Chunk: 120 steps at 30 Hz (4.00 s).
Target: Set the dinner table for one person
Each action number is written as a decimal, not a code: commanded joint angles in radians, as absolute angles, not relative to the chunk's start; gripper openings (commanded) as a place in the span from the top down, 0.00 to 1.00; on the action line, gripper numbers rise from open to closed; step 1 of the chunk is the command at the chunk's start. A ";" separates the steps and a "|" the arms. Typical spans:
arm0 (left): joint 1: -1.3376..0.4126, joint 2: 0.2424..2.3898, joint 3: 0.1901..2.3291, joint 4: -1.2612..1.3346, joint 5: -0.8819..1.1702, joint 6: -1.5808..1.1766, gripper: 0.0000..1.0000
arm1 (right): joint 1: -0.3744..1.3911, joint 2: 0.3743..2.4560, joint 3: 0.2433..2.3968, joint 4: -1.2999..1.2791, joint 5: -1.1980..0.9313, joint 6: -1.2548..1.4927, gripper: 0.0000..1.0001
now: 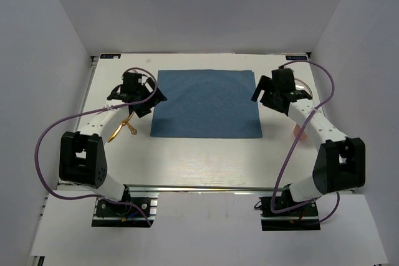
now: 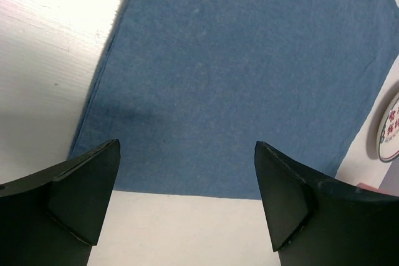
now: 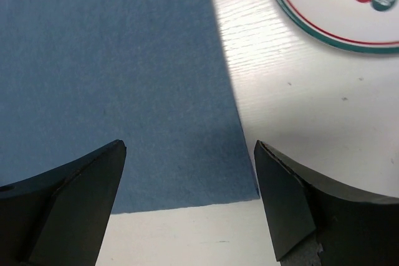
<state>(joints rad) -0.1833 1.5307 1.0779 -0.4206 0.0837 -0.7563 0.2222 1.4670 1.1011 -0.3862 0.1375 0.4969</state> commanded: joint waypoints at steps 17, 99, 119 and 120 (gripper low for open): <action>-0.264 1.514 1.157 -0.355 0.324 -0.670 0.02 | 0.196 1.316 1.094 -0.423 0.339 0.585 0.11; -0.264 1.086 0.930 -0.650 0.099 -0.396 0.02 | 0.472 2.005 1.779 -0.632 0.968 -0.172 1.00; -0.227 0.916 0.951 -0.795 -0.430 -0.647 0.02 | 0.979 2.447 2.209 -0.647 0.986 -0.302 1.00; -0.227 0.922 0.953 -0.795 -0.425 -0.646 0.02 | 0.986 2.448 2.200 -0.637 0.988 -0.302 1.00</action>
<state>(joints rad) -0.2302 0.9085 0.9310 -0.7925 -0.3939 -0.6327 0.9993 2.4580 2.1525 -0.6487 0.9142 -0.2710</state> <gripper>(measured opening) 0.980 0.119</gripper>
